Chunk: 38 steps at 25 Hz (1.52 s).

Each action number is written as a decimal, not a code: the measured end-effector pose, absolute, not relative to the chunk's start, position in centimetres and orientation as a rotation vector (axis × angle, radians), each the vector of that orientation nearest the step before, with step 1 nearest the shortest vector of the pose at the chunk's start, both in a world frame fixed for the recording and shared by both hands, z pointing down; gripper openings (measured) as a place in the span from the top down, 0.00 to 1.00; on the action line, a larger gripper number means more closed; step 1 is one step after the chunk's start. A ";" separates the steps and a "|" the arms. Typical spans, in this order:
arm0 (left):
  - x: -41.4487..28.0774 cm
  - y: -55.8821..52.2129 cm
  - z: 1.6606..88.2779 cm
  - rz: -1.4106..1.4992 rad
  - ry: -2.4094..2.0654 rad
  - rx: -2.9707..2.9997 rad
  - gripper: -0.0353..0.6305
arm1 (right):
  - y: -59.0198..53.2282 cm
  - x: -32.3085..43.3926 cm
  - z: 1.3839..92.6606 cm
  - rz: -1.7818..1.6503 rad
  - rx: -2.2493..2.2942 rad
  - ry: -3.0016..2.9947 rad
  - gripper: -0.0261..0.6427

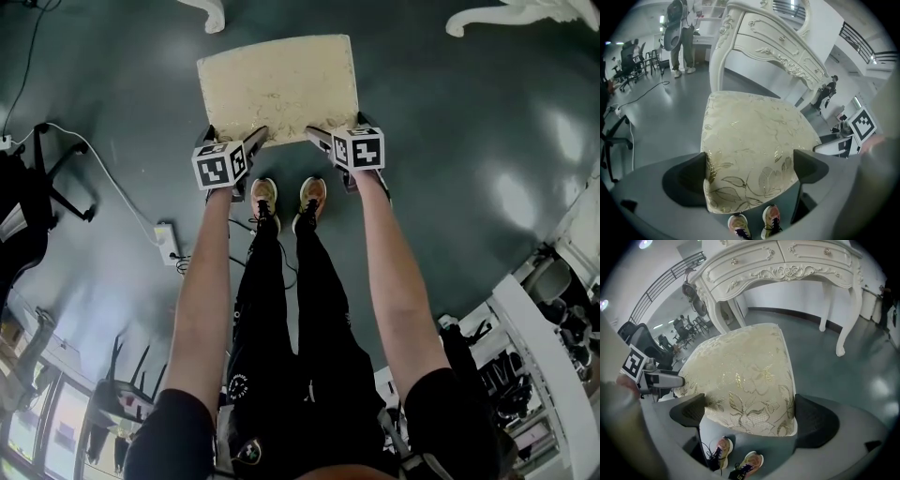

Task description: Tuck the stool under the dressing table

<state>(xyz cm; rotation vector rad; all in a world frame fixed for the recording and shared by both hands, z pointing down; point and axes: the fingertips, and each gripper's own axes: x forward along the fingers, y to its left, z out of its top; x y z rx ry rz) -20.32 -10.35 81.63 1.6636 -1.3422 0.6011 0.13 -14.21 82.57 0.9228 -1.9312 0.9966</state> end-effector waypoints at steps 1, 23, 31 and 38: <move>-19.9 -10.8 81.5 0.601 -1.333 1.673 0.11 | -14.5 0.6 82.5 0.999 0.934 -1.929 0.06; -11.8 -19.2 81.0 0.620 -1.335 1.645 0.10 | -21.5 9.0 82.3 1.029 0.985 -1.868 0.06; -11.2 -23.7 81.1 0.615 -1.382 1.656 0.10 | -25.4 9.6 82.1 1.022 1.017 -1.872 0.06; -10.9 -29.4 80.9 0.577 -1.442 1.680 0.10 | -30.3 10.0 81.8 1.018 1.075 -1.901 0.06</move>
